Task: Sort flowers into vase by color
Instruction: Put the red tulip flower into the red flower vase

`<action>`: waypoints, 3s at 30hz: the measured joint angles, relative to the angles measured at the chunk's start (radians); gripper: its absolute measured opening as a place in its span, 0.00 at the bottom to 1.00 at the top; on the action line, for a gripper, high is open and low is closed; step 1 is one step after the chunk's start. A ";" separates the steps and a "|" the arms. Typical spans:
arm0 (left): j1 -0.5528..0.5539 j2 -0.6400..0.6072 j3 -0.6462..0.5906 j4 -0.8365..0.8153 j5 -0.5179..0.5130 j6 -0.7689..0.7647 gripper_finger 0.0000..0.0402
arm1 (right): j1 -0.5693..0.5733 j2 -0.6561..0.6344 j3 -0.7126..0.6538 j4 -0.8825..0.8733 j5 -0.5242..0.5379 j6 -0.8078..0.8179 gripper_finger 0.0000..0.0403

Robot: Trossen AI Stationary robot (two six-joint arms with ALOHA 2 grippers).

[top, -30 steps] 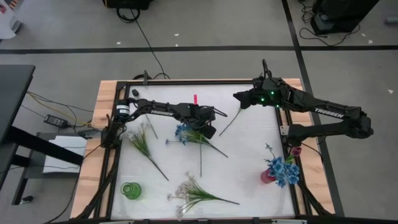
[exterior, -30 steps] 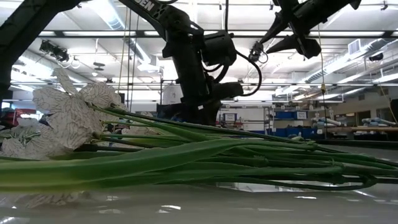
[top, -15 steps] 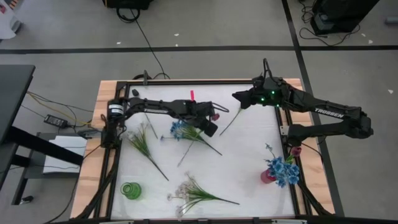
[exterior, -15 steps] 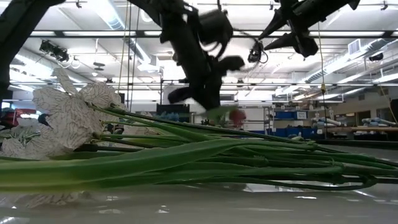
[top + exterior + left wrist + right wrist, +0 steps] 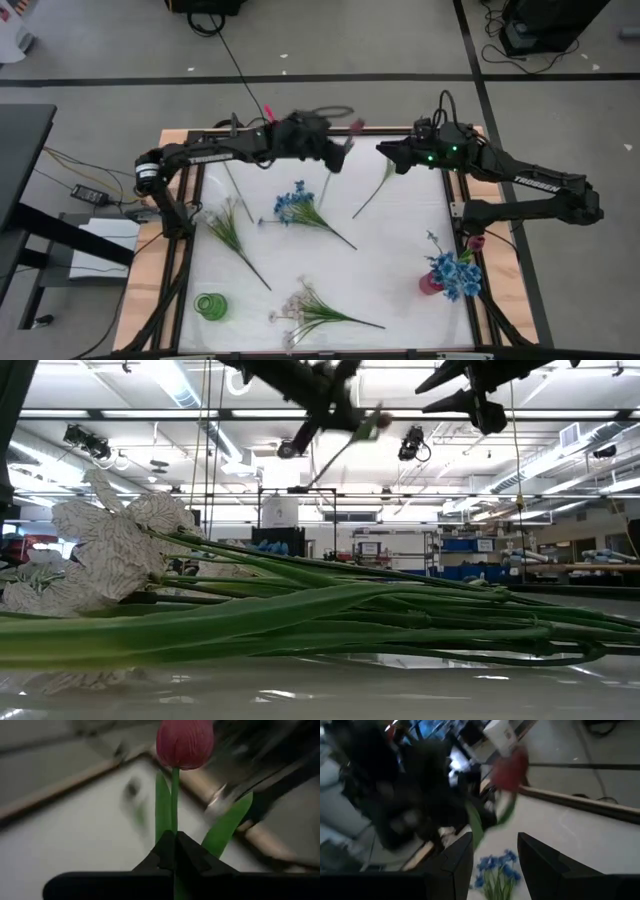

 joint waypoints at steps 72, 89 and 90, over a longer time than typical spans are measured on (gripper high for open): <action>-0.099 -0.231 -0.011 0.274 0.152 0.244 0.40 | 0.240 -0.132 0.000 0.033 0.108 -0.376 0.04; -0.251 -0.319 -0.049 -0.157 -0.172 0.380 0.40 | 0.343 -0.406 0.000 -0.240 0.169 -0.629 0.04; -0.240 -0.323 -0.080 -0.115 -0.170 0.370 0.40 | 0.346 -0.425 0.000 -0.257 0.202 -0.625 0.04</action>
